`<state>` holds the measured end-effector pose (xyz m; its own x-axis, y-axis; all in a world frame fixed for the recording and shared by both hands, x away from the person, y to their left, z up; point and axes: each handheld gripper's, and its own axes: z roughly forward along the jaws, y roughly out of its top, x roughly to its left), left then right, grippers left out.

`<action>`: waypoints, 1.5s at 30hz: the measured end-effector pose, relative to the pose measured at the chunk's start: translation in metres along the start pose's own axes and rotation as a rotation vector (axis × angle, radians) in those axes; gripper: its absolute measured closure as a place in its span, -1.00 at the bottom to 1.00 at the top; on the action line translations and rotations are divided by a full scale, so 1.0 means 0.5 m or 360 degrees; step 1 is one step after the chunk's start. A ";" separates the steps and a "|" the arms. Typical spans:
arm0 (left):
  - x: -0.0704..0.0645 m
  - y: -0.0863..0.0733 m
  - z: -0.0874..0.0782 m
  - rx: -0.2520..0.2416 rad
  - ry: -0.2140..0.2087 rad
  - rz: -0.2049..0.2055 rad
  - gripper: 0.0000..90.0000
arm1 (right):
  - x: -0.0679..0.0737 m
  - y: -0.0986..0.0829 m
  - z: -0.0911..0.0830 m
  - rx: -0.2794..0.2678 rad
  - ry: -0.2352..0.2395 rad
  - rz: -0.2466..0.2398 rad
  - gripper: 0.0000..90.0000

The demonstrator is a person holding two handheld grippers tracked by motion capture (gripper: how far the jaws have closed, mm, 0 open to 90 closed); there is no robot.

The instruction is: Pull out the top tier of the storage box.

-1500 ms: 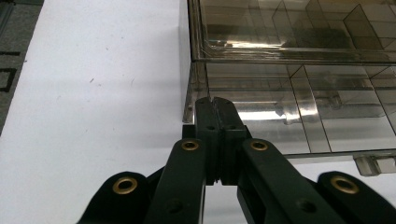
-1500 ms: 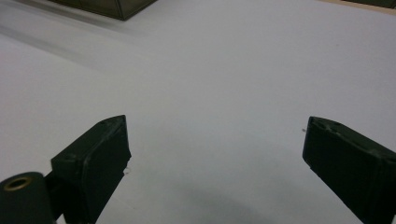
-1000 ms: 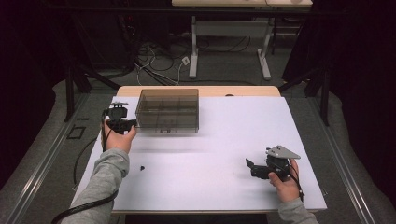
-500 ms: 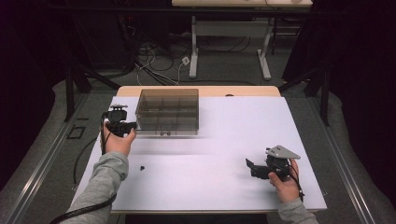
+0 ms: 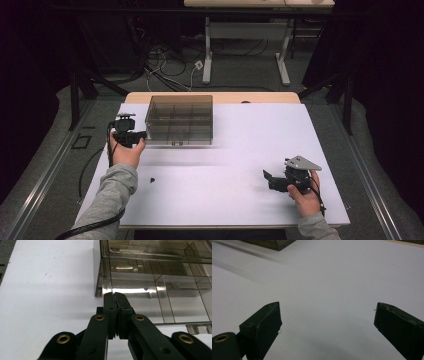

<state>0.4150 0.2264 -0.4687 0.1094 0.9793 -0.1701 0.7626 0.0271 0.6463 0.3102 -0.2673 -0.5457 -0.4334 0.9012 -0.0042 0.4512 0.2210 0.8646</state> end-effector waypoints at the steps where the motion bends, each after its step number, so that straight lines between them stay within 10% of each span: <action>1: 0.001 0.000 0.001 -0.0002 -0.0001 -0.0003 0.87 | 0.000 0.000 0.000 0.0000 -0.0001 0.0001 -0.85; 45: 0.027 -0.036 -0.055 -0.0366 -0.0185 0.0131 -0.15 | 0.002 0.000 0.001 -0.0001 0.0001 0.0005 -0.85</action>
<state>0.3853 0.2448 -0.4622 0.2476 0.9510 -0.1853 0.5848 0.0058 0.8111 0.3100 -0.2663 -0.5461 -0.4324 0.9017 -0.0015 0.4520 0.2182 0.8649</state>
